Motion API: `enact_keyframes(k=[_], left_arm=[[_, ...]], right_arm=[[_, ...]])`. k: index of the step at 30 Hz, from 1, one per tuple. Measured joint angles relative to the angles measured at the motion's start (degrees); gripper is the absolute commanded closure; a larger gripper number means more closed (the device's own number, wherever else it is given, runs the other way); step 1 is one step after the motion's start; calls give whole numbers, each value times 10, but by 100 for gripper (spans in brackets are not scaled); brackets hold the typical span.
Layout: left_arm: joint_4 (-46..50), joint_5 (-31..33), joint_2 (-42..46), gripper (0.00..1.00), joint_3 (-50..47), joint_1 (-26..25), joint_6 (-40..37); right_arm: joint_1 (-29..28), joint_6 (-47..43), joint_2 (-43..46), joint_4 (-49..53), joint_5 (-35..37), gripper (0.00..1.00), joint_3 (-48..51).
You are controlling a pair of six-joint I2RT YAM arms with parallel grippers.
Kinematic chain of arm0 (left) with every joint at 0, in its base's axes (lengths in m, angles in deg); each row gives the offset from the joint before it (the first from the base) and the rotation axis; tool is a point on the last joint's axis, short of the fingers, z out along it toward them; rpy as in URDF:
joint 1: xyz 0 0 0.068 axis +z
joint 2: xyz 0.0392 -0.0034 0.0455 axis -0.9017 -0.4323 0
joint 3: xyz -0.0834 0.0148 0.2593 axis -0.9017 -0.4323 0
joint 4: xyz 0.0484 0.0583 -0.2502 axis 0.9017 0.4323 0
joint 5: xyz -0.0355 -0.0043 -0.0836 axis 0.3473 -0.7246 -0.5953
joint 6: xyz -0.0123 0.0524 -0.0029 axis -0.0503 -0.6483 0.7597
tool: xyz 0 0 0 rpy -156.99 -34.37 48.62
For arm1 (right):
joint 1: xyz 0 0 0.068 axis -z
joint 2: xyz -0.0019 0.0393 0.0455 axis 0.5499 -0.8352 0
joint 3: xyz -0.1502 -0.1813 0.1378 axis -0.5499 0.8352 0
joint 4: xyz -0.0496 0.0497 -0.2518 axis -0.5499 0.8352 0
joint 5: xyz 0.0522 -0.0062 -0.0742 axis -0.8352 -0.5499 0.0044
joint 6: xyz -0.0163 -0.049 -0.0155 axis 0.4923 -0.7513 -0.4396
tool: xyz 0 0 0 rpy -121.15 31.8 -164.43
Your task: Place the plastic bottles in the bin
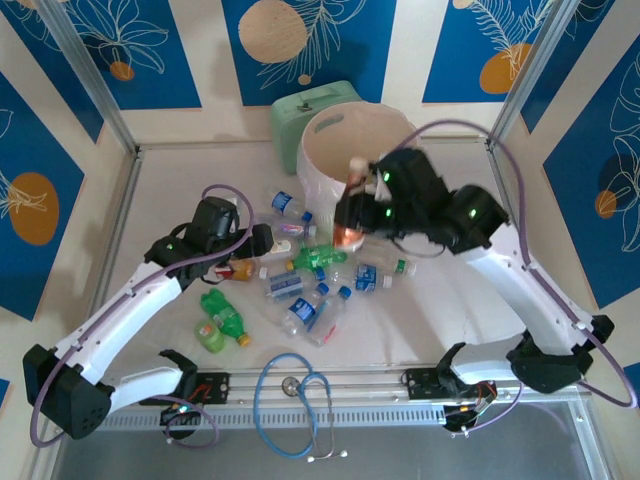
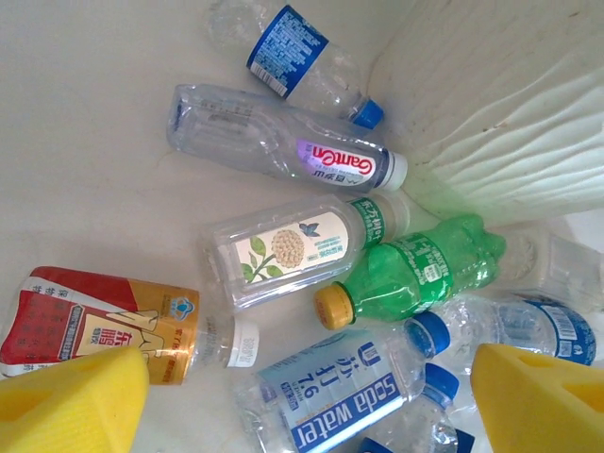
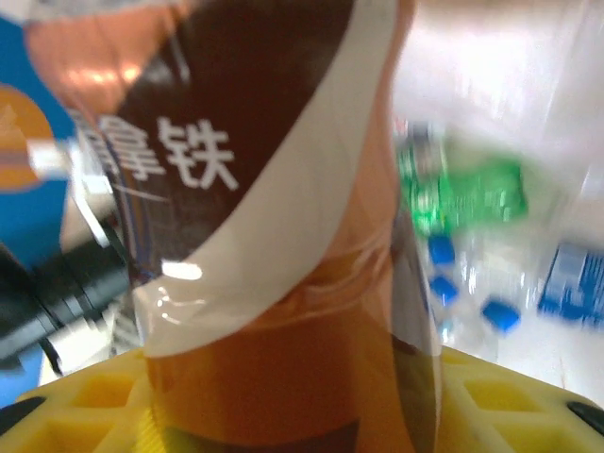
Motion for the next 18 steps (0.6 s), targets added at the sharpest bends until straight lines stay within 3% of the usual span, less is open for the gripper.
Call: enact_keyframes(k=[8,13,15,18], left_arm=[[7,-15,0,12,4,2,19],[1,-19,-1,8,2,2,31],[-6,-20,-8,6,-1,2,40],[-23,-28,-23,4,-9,7,45]], right_arm=[[124,-52,-141,0,-46,47,-176],[174,-75,-235,-1,-48,18,-258],[180,-80,-266,9,-43,2,-277],[191,-82,-280,13,-39,1,-280]])
